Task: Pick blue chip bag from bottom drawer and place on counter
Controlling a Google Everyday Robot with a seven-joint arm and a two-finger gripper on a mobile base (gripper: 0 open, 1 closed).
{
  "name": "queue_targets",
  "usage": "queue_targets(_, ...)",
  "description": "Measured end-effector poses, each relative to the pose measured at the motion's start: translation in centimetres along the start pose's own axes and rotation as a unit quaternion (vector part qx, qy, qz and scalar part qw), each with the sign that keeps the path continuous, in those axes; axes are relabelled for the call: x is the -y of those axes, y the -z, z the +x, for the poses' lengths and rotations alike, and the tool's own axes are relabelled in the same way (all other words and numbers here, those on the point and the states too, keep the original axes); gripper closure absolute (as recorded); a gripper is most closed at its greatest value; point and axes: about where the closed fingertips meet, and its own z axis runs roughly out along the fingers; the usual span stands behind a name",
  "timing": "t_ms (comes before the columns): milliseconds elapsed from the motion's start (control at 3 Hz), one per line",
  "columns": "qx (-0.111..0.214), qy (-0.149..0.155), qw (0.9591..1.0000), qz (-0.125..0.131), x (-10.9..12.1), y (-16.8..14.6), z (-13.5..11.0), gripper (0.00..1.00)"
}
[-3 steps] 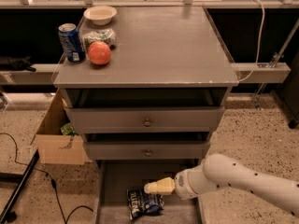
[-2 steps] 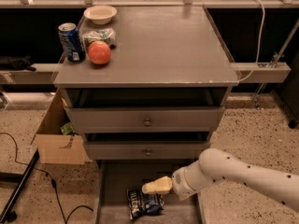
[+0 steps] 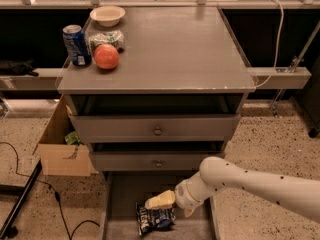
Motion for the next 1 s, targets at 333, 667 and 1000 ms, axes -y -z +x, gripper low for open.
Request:
queue_targets(333, 0.033, 0.007, 0.9994, -0.011, 0.06, -0.43, -0.46, 0.0)
queue_targets(667, 0.072, 0.015, 0.997, -0.023, 0.06, -0.36, -0.75, 0.0)
queue_targets(1000, 0.079, 0.018, 0.9966, -0.018, 0.04, -0.34, -0.85, 0.0)
